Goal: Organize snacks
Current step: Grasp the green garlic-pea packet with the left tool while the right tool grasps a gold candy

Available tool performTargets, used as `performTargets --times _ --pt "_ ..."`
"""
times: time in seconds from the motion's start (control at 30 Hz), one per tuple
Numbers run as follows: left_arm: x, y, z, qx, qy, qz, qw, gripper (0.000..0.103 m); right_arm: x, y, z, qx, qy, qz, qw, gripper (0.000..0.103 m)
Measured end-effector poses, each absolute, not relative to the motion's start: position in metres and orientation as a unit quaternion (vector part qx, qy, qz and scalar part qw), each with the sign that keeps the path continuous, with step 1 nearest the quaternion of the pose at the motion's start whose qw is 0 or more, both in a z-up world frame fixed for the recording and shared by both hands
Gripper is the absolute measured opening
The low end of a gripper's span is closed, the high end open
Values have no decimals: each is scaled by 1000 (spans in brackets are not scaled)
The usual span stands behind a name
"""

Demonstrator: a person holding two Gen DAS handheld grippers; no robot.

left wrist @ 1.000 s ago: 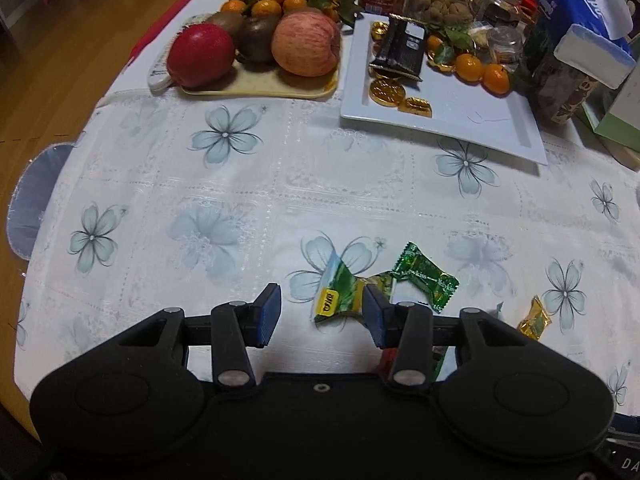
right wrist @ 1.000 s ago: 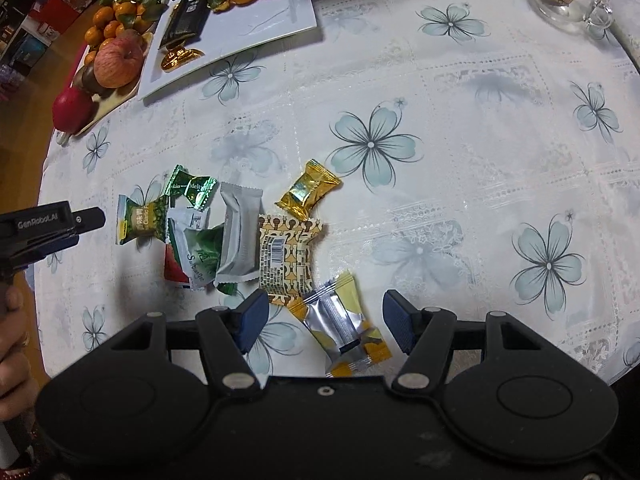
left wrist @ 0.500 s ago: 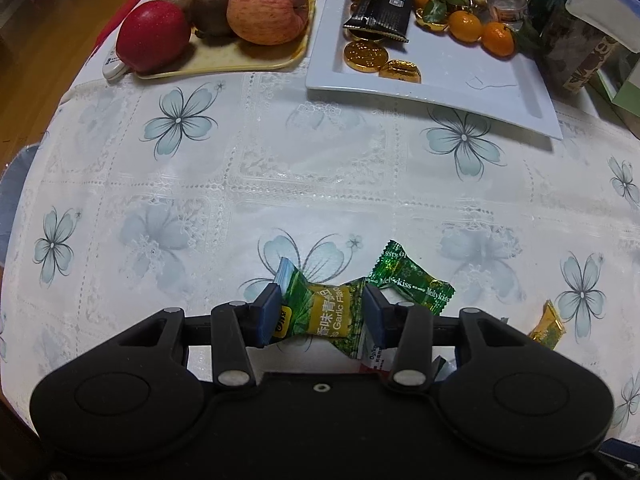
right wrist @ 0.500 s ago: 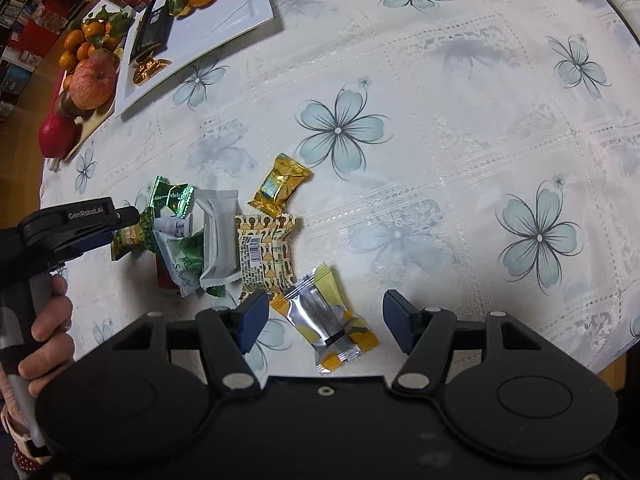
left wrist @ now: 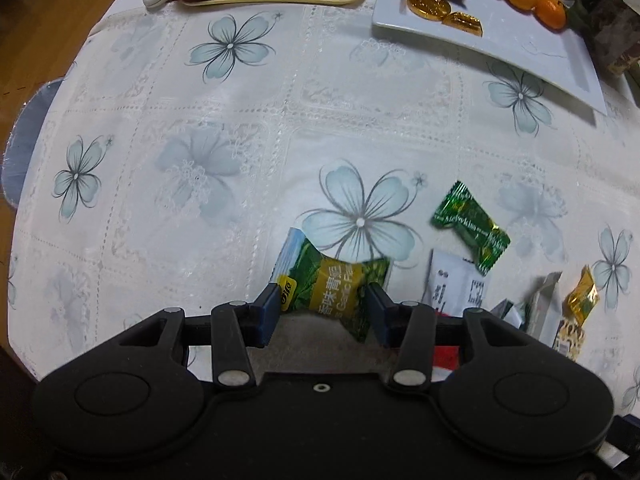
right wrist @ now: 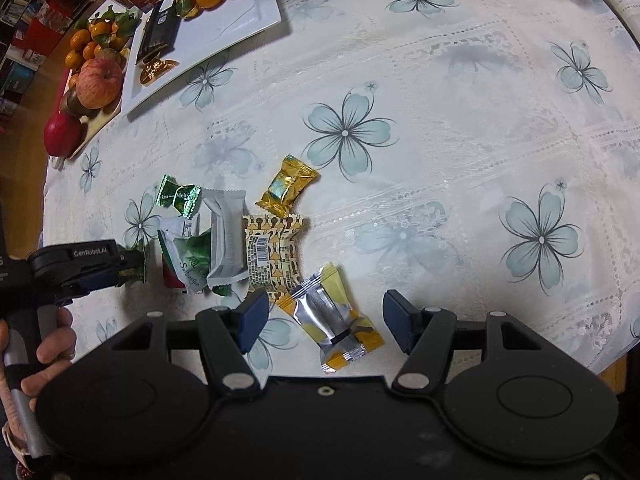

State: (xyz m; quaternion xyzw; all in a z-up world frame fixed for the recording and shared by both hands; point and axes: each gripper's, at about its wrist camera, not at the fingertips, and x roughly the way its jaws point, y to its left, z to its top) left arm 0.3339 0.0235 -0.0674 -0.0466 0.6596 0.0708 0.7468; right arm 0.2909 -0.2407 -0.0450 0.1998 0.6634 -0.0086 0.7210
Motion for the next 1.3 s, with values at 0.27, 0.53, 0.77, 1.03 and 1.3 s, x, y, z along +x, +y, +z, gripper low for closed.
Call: performTargets --times 0.27,0.53,0.77,1.03,1.3 --pt "329 53 -53 -184 658 45 729 49 296 -238 -48 198 660 -16 725 67" --pt "343 66 -63 -216 653 105 719 49 299 -229 -45 169 641 -23 749 67" --pt "337 57 -71 -149 674 91 718 53 305 -231 -44 171 630 -24 757 67" --pt "326 40 -73 -74 695 54 713 51 331 -251 -67 216 639 -79 734 64" --pt "310 41 -77 -85 694 30 714 50 353 -232 -84 266 625 -103 727 62"
